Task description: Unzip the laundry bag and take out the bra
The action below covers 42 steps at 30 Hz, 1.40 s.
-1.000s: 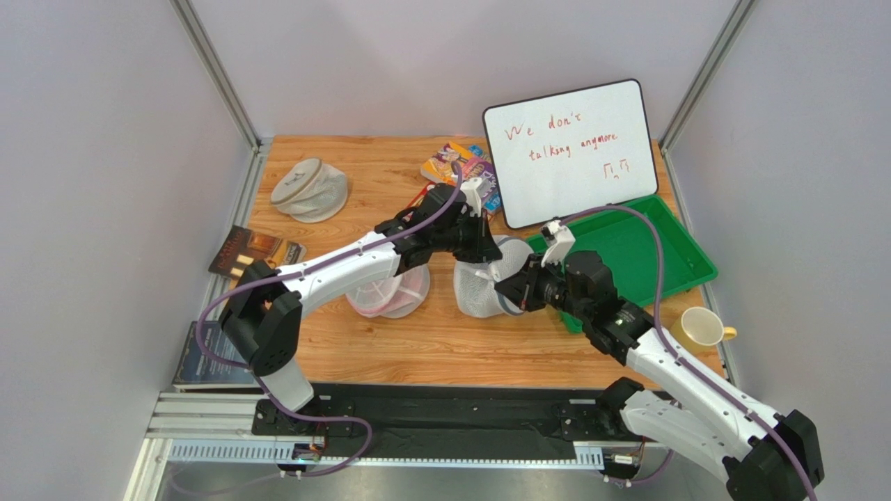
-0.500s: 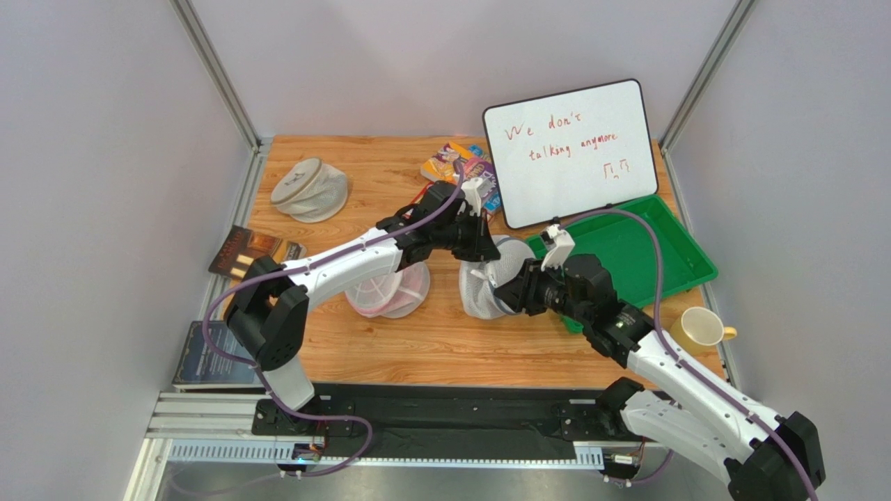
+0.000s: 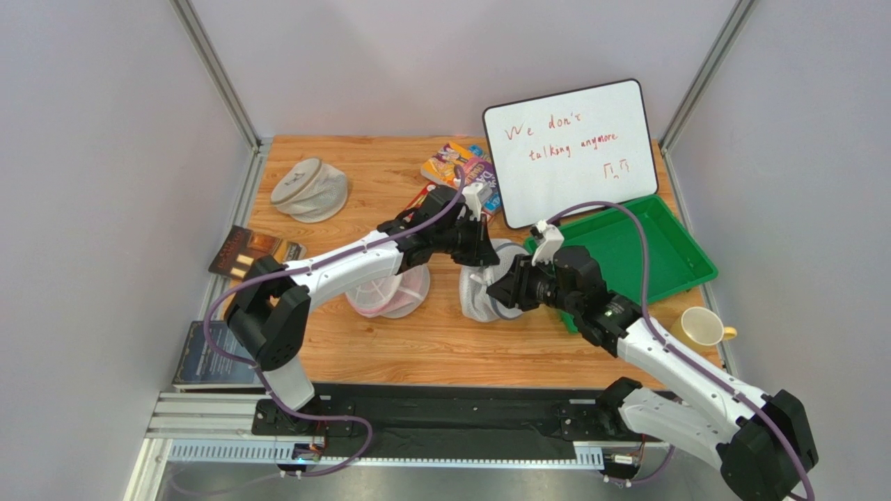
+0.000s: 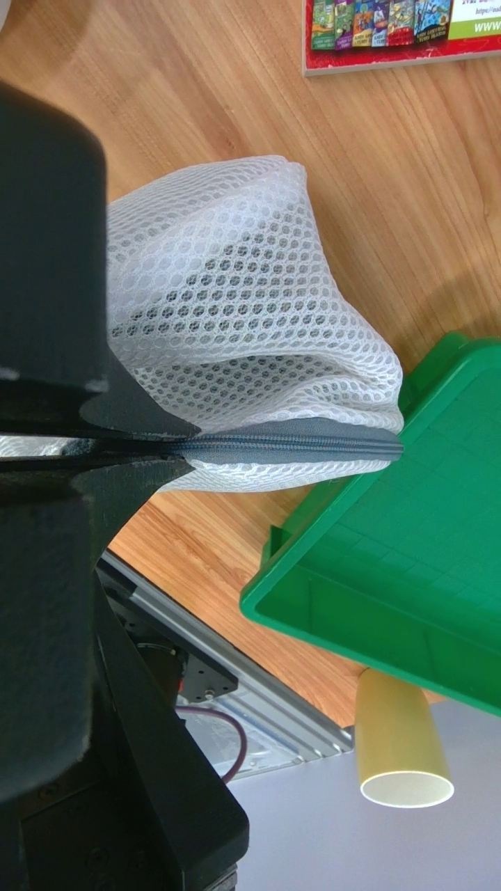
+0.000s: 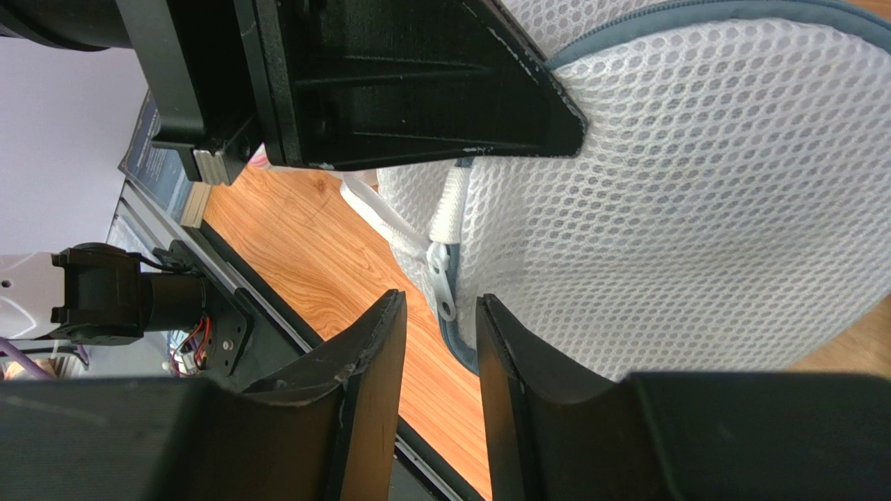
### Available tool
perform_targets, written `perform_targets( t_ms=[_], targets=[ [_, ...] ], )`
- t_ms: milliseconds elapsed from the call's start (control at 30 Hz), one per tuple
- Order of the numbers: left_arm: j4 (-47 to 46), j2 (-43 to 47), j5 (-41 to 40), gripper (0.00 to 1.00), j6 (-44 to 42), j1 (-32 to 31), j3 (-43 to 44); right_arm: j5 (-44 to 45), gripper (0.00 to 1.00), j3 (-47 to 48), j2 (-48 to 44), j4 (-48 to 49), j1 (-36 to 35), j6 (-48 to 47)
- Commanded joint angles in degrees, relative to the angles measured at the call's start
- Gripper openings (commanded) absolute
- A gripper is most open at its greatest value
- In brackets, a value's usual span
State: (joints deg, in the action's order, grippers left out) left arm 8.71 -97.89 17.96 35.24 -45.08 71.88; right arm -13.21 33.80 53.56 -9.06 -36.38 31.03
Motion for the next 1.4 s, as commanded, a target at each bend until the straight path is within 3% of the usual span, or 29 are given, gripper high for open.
perform_targets(
  t_ms=[0, 400, 1367],
  targets=[
    [-1.59, 1.21, 0.77, 0.0, -0.44, -0.27, -0.42, -1.38, 0.32, 2.67, 1.19, 3.96, -0.44, -0.35],
    [-1.24, 1.47, 0.76, 0.0, -0.7, -0.27, -0.07, -0.59, 0.0, 2.59, 0.76, 2.12, -0.36, -0.79],
    [1.49, 0.24, -0.47, 0.0, -3.08, 1.4, 4.59, -3.84, 0.0, -6.82, -6.71, 0.89, -0.8, 4.22]
  ],
)
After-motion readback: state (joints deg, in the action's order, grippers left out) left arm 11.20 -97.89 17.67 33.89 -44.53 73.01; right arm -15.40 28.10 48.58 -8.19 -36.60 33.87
